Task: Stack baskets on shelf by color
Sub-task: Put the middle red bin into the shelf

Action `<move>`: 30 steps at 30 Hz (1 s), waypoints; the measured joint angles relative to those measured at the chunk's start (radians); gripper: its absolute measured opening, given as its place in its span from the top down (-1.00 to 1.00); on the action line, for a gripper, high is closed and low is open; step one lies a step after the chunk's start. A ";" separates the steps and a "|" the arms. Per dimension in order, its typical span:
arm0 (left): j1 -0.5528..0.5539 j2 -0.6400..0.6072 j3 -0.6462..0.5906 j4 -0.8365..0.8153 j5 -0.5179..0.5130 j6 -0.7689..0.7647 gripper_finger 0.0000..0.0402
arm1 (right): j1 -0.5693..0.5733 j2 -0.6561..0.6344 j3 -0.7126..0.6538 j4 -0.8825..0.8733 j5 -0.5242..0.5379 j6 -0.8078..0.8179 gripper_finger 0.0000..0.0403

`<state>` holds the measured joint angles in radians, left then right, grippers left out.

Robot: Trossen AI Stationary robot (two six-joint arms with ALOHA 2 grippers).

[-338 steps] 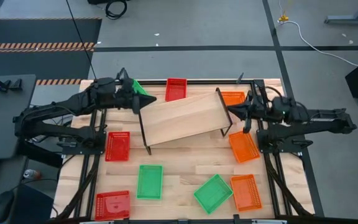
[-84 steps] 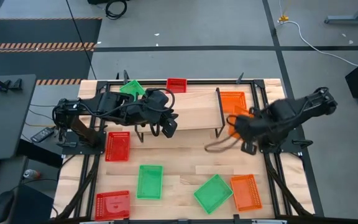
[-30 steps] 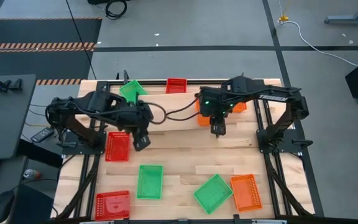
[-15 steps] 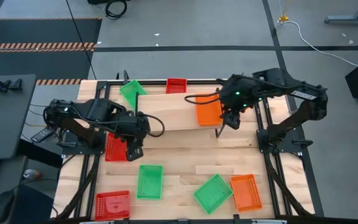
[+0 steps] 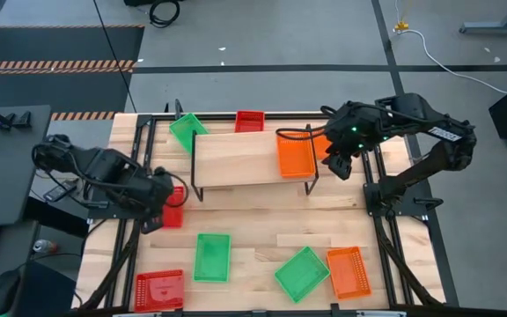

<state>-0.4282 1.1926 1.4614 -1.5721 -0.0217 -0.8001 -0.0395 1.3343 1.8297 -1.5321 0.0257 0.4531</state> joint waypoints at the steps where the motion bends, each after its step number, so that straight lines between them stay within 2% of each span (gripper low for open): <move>1: -0.013 -0.012 -0.024 -0.001 0.000 -0.005 0.16 | 0.001 -0.001 0.000 -0.003 0.000 0.015 0.05; 5: -0.043 -0.025 -0.110 0.011 -0.017 -0.008 0.16 | 0.022 -0.013 -0.001 -0.042 0.000 0.118 0.05; 9: -0.053 -0.024 -0.215 0.089 -0.053 0.006 0.16 | 0.070 -0.034 -0.003 -0.038 0.009 0.223 0.05; 18: -0.095 -0.061 -0.441 0.222 -0.025 0.030 0.16 | 0.131 -0.071 -0.003 -0.039 0.036 0.338 0.05; 24: -0.098 -0.106 -0.544 0.289 -0.024 0.022 0.16 | 0.175 -0.077 -0.003 -0.039 0.034 0.391 0.05; 30: -0.106 -0.120 -0.653 0.427 0.064 0.026 0.16 | 0.207 -0.077 -0.003 -0.039 0.033 0.414 0.05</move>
<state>-0.5341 1.0721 0.8085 -1.1450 0.0427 -0.7746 0.1670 1.2575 1.8268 -1.5711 0.0589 0.8671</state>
